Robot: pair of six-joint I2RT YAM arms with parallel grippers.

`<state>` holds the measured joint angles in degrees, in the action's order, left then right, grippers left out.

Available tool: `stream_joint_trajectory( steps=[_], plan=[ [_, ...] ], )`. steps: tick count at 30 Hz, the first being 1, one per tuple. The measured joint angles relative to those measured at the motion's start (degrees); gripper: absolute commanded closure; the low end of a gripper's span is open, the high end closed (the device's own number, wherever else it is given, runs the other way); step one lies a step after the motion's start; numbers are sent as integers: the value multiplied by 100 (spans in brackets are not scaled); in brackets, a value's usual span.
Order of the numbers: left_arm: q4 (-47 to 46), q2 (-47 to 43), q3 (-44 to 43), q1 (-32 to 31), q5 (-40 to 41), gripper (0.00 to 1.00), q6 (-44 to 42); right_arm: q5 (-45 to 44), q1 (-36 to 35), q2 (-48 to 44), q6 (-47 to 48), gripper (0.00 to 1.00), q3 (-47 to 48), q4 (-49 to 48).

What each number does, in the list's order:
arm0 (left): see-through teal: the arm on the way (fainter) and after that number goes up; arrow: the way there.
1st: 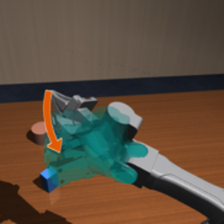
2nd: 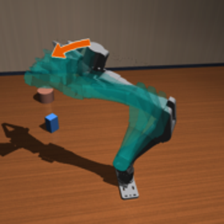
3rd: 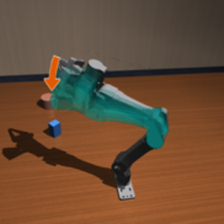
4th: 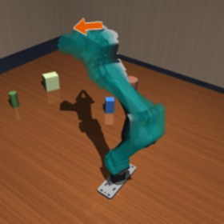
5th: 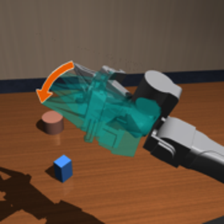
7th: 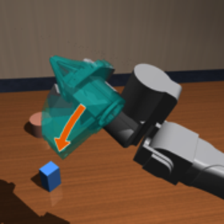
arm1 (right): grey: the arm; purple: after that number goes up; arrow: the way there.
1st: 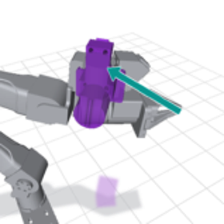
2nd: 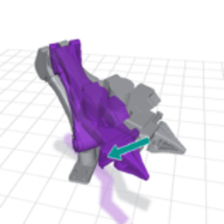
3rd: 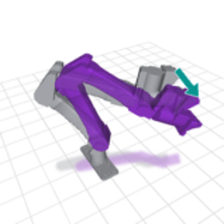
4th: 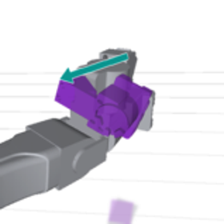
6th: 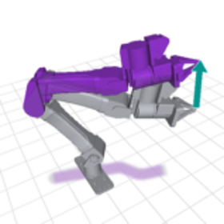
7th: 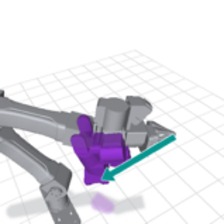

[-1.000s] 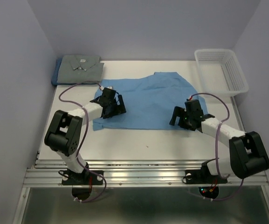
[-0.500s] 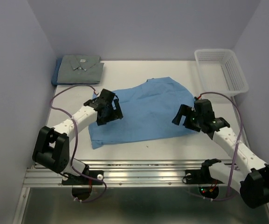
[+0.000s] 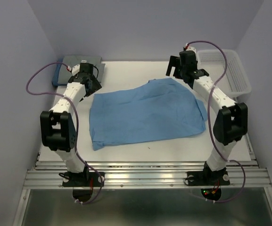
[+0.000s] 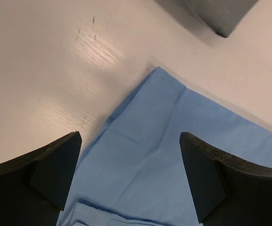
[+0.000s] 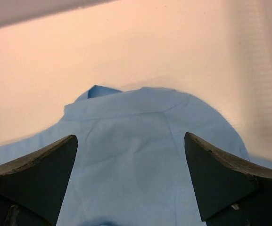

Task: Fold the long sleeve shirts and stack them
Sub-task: Fold the shirt

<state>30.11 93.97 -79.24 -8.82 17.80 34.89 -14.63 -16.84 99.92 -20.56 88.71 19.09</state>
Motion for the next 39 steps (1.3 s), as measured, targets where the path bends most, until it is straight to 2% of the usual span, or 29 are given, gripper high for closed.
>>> stream_joint_trajectory(
  steps=[6, 12, 20, 22, 25, 26, 28, 29, 32, 34, 37, 38, 39],
  plan=[
    [11, 1519, -885, 413, -162, 1, -345, -37, 0, 2155, 632, 0, 2006, -13],
    [-42, 2435, -1613, 518, -361, 1, -529, -22, 0, 3364, 1102, 0, 3185, 107],
    [-103, 3228, -1969, 529, -691, 7, -704, 348, 0, 3816, 1174, 0, 3333, 306],
    [-146, 3228, -1967, 529, -774, 12, -728, 404, 0, 3816, 1169, 0, 3261, 280],
    [-229, 3213, -1912, 529, -848, 34, -752, 505, 0, 3810, 1156, 0, 3042, 280],
    [-289, 3202, -1884, 529, -903, 50, -765, 560, 0, 3810, 1152, 0, 2918, 275],
    [-409, 3161, -1808, 553, -1019, 69, -782, 603, 0, 3807, 1128, 0, 2765, 280],
    [-461, 3150, -1759, 562, -1078, 99, -807, 616, 0, 3810, 1123, 0, 2699, 282],
    [-645, 3077, -1609, 555, -1436, 100, -828, 654, 0, 3799, 1093, 1, 2529, 278],
    [-765, 3005, -1471, 540, -1613, 100, -839, 682, 0, 3705, 1084, 5, 2398, 245],
    [-876, 2870, -1259, 509, -1725, 100, -841, 702, 0, 3591, 1117, 27, 2286, 249],
    [-883, 2824, -1196, 503, -1738, 100, -839, 710, 0, 3569, 1139, 38, 2284, 249],
    [-876, 2774, -1126, 487, -1742, 100, -839, 719, 0, 3541, 1193, 58, 2284, 232]
  ],
)
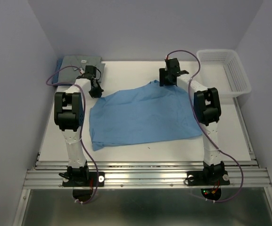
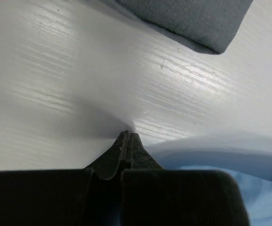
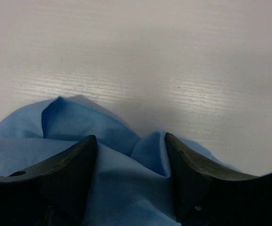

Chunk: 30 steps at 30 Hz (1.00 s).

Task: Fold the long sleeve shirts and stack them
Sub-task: Fold the shirt

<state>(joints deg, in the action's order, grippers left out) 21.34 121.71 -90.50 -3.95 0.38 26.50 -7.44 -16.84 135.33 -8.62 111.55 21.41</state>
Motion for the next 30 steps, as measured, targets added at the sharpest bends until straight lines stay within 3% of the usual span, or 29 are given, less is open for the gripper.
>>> stream_joint_trajectory(
  steps=[5, 14, 24, 30],
  plan=[
    [52, -186, 42, -24, 87, 100, -11, 63, 0, -155, 229, 99, 4, -107],
    [107, -953, 59, -22, 256, 100, -7, 212, 0, -789, 636, 99, -339, -566],
    [-197, -2378, 1526, -79, 313, 100, 142, 599, 0, -3038, 861, 99, -2973, -2288],
    [-466, -2994, 2804, -247, 302, 100, 313, 750, 0, -3539, 717, 99, -4214, -2951]
  ],
)
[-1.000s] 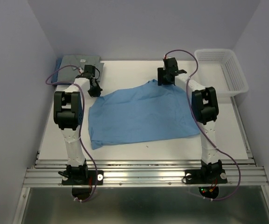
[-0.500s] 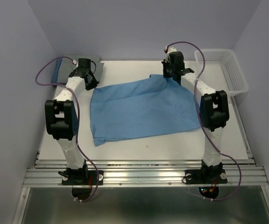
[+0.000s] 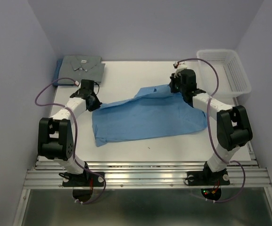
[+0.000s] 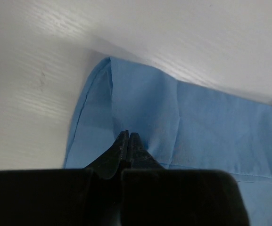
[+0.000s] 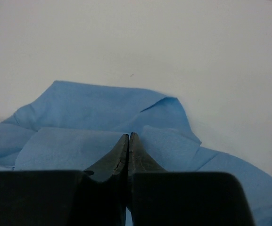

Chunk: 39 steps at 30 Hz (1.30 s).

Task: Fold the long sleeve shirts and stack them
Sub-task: Fold the shirt

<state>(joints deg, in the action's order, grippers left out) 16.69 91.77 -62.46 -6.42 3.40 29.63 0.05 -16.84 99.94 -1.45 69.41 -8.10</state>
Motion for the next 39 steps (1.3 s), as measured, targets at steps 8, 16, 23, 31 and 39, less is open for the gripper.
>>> stream_joint_trajectory(
  steps=[8, 16, 23, 31, 39],
  plan=[
    [-284, -348, 1027, -151, -55, 100, 201, -33, 0, -428, -461, 90, -1556, -398],
    [-468, -501, 1423, -179, -33, 100, 310, -114, 4, -1261, -1443, 64, -2835, -741],
    [-350, -234, 1484, -188, -26, 1, 428, -330, 4, -1676, -1679, 29, -3027, -334],
    [352, -920, 986, -363, 105, 1, 492, 13, 26, -1971, -1062, 0, -1714, 254],
    [621, -1165, -105, -400, 310, 1, 455, 20, -608, 177, -365, 0, 1012, 1045]
  ],
)
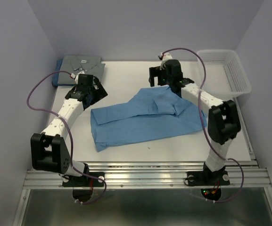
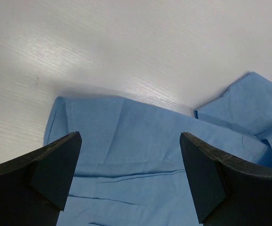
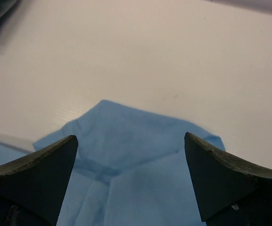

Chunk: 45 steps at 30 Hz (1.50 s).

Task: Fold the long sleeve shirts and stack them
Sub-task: Fold the shirt

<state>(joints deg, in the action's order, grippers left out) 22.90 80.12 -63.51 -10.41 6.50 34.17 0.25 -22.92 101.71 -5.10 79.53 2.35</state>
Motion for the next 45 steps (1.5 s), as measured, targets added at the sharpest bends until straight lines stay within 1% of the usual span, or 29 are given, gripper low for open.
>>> stream_joint_trajectory(
  steps=[3, 4, 8, 12, 14, 16, 17, 18, 19, 21, 23, 24, 28, 30, 32, 36, 39, 42, 45],
  plan=[
    [-122, 269, -166, -2, -125, 1, -37, -227, -291, 992, 109, 0, 975, 304],
    [-195, 459, -177, -4, -179, 1, -66, -380, -422, 1506, 142, 0, 1482, 634],
    [-264, 1078, -177, -13, -313, 1, -118, -778, -713, 2820, 210, 0, 2771, 1381],
    [-315, 1655, -175, -26, -358, 1, -162, -1034, -914, 3587, 260, 0, 3438, 1943],
    [-319, 1827, -170, -35, -354, 1, -177, -1110, -964, 3713, 254, 6, 3635, 2006],
    [-372, 1954, -129, -37, -352, 1, -188, -1204, -994, 3757, 258, 33, 3755, 2079],
    [-411, 1982, -81, -37, -352, 1, -199, -1250, -1012, 3783, 269, 43, 3783, 2107],
    [-424, 2009, -31, -37, -348, 1, -205, -1294, -1016, 3823, 236, 65, 3812, 2122],
    [-448, 2035, 15, -37, -345, 1, -212, -1329, -1016, 3858, 197, 73, 3832, 2114],
    [-485, 2111, 61, -37, -323, 1, -225, -1425, -1029, 3895, 160, 83, 3875, 2111],
    [-568, 2109, 90, -37, -297, 1, -240, -1565, -1029, 3919, 142, 87, 3917, 2120],
    [-603, 2109, 96, -37, -284, 1, -247, -1696, -1032, 3932, 136, 99, 3963, 2138],
    [-695, 2107, 136, -37, -234, 1, -267, -2192, -1021, 3934, 105, 99, 4151, 2151],
    [-748, 2107, 155, -37, -210, 1, -284, -2317, -988, 3851, 55, 99, 4157, 2092],
    [-782, 2105, 155, -37, -190, 1, -308, -2328, -927, 3617, -37, 99, 3960, 1963],
    [-811, 2105, 157, -37, -181, 1, -348, -2319, -640, 2376, -195, 99, 2981, 1567],
    [-837, 2105, 157, -37, -175, 1, -365, -2529, -321, 1021, -271, 99, 2177, 1115],
    [-855, 2107, 157, -37, -179, 1, -380, -2734, -33, -90, -354, 99, 1606, 813],
    [-839, 2142, 94, -37, -181, 1, -391, -2959, 114, -1198, -496, 99, 970, 566]
  ],
)
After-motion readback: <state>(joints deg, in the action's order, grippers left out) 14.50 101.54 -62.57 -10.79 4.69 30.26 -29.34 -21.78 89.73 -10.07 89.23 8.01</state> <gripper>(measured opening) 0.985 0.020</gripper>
